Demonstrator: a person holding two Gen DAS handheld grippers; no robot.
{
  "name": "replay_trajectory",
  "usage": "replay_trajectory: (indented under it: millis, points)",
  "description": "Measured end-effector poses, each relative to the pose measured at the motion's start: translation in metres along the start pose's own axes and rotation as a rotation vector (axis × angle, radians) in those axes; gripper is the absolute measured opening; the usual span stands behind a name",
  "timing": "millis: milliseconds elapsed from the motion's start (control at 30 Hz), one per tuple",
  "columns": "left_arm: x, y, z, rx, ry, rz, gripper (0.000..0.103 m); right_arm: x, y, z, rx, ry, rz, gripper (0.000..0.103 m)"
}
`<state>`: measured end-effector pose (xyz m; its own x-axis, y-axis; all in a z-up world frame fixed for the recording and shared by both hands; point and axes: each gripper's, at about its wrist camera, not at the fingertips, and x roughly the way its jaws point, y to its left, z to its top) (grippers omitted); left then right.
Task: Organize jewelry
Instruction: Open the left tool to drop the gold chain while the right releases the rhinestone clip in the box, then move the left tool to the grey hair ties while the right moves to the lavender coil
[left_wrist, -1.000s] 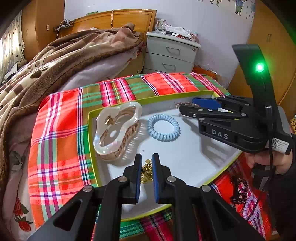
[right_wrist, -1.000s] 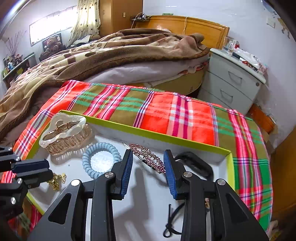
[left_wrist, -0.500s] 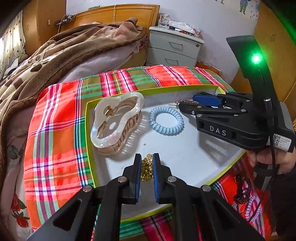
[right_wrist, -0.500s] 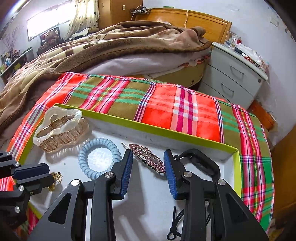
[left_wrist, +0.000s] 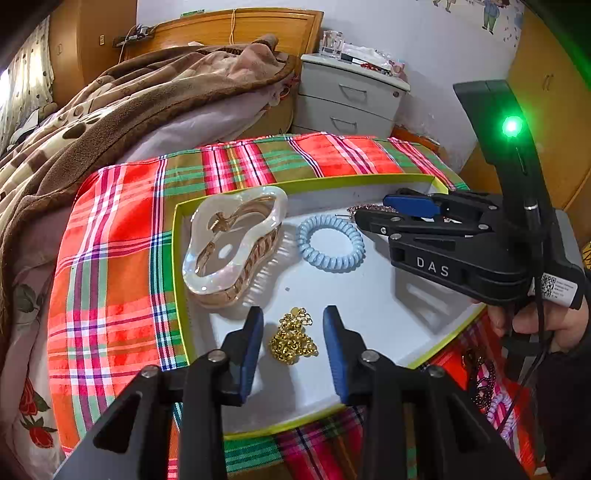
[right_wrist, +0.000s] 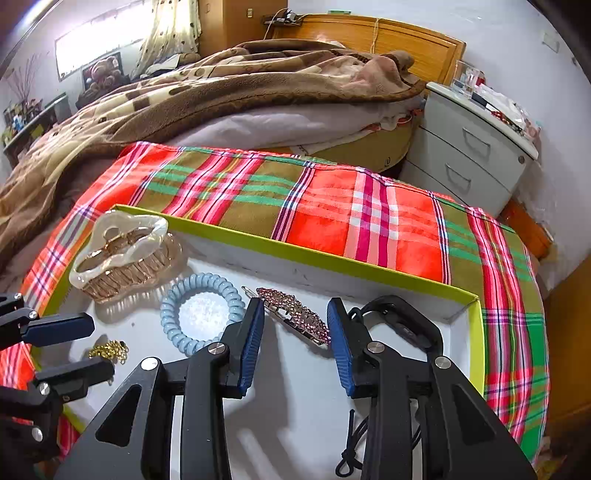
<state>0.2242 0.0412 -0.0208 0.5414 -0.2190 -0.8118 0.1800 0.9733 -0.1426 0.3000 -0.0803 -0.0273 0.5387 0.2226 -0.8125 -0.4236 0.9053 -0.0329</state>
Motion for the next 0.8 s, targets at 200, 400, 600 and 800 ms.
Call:
replay_trajectory:
  millis: [200,400,600,800]
  points:
    - [-0.010,-0.002,0.000,-0.005,-0.018,-0.002,0.042,-0.014,-0.004,0.001,0.026,-0.037,0.020,0.043]
    - [-0.023,-0.008,-0.002,-0.001,-0.032,-0.017,0.043,-0.031,-0.005,-0.003,0.046,-0.076,0.046,0.044]
    - [-0.041,-0.018,-0.006,0.003,-0.057,-0.064,0.048,-0.065,-0.012,-0.016,0.062,-0.143,0.065,0.044]
    - [-0.051,-0.030,-0.019,0.008,-0.055,-0.130,0.048,-0.104,-0.023,-0.046,0.103,-0.189,0.076,0.044]
